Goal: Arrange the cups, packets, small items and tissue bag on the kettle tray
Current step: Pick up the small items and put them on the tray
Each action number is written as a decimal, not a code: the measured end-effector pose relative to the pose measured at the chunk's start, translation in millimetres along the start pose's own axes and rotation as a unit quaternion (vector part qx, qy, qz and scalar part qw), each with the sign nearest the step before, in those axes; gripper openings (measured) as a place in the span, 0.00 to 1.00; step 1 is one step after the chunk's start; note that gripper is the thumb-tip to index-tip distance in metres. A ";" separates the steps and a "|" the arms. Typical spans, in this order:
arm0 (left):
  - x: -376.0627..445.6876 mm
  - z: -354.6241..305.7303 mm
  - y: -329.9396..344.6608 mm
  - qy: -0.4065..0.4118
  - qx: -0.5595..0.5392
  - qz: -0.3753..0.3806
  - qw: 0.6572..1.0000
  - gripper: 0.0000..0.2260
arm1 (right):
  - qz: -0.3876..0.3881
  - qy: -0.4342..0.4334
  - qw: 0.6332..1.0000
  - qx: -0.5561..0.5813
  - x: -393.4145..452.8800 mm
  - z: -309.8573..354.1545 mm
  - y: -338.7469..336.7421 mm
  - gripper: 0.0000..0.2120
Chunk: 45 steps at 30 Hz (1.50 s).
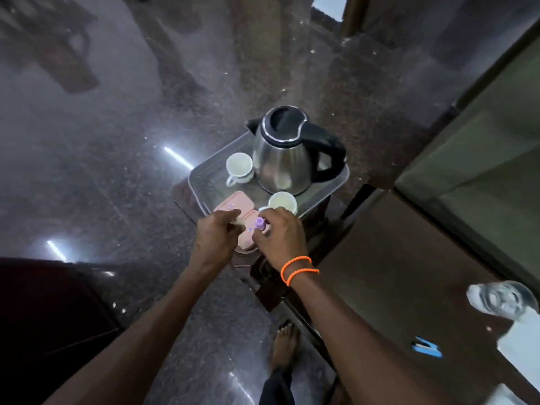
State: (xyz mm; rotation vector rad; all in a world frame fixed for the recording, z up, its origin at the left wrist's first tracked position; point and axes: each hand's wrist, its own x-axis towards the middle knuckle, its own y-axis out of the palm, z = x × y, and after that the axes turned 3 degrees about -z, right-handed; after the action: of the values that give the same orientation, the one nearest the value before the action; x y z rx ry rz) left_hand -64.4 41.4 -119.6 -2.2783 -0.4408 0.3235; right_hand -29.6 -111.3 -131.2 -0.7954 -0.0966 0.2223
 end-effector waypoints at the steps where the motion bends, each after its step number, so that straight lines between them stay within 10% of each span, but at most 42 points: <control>1: 2.6 5.1 -1.2 0.000 0.019 0.007 1.000 0.19 | 0.007 0.012 1.000 -0.024 4.5 5.0 6.7 0.06; 16: -0.7 30.7 15.5 0.151 0.093 -0.011 0.984 0.23 | 0.029 0.001 0.995 -0.100 15.0 4.4 20.8 0.10; 24: -34.9 -20.1 48.4 0.248 0.043 -0.065 0.966 0.23 | -0.114 -0.005 0.988 -0.107 -27.2 -58.5 -26.4 0.15; 39: -194.3 -134.0 270.4 0.282 0.071 0.355 0.888 0.22 | -0.088 0.305 0.941 -0.118 -237.8 -286.6 -144.8 0.24; 45: -226.9 -139.2 321.4 0.266 0.093 0.399 0.872 0.24 | -0.027 0.326 0.945 -0.001 -267.9 -318.9 -152.2 0.28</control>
State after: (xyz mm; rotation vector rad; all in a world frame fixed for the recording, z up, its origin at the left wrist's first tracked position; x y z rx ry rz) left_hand -151.9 -347.2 -243.9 -2.1290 0.8068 0.1095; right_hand -211.5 -499.3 -245.0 -0.8329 0.5056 -0.1015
